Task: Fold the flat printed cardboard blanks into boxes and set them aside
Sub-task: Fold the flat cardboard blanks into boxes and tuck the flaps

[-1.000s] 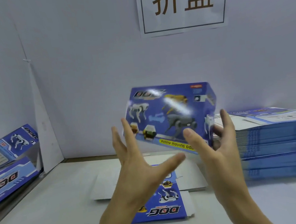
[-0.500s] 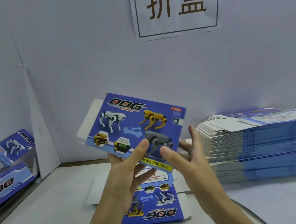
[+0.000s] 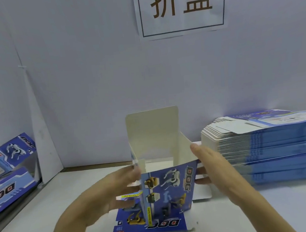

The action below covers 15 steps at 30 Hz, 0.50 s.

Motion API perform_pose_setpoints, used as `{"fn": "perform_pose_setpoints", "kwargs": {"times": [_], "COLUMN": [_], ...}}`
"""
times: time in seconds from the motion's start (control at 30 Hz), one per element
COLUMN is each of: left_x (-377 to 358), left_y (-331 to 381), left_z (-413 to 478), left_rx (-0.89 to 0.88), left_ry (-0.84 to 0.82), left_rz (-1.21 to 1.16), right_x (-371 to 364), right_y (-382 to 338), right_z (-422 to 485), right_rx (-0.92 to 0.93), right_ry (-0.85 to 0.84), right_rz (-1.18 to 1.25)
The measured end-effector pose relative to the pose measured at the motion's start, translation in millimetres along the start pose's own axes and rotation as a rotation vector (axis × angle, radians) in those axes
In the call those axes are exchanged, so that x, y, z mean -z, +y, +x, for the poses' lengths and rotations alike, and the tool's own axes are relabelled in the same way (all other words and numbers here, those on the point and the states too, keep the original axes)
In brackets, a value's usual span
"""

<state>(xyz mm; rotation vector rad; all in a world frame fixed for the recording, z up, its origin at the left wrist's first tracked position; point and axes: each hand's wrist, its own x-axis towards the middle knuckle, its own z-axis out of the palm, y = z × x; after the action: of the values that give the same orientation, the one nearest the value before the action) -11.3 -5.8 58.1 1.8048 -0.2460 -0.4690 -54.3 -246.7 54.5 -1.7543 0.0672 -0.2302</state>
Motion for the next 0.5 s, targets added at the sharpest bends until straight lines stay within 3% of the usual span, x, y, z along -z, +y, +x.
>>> {"fn": "perform_pose_setpoints", "kwargs": {"times": [0.07, 0.27, 0.37, 0.5], "left_x": [-0.9, -25.6, -16.0, -10.2], "left_y": [2.3, 10.9, 10.5, 7.7], "left_z": [0.1, 7.7, 9.6, 12.4], "left_rx": [-0.005, -0.075, -0.135, -0.117], "left_ry": [0.038, 0.274, 0.359, 0.348], "left_rz": [-0.100, -0.103, -0.172, -0.248], "right_x": [4.3, 2.1, 10.2, 16.8], "right_y": [-1.7, -1.2, 3.8, 16.1], "right_z": [0.3, 1.0, 7.4, 14.3], "right_rx": [-0.042, -0.049, -0.099, -0.207], "right_ry": [-0.031, 0.027, -0.018, -0.098], "right_rz": [-0.015, -0.086, 0.009, 0.184]}}
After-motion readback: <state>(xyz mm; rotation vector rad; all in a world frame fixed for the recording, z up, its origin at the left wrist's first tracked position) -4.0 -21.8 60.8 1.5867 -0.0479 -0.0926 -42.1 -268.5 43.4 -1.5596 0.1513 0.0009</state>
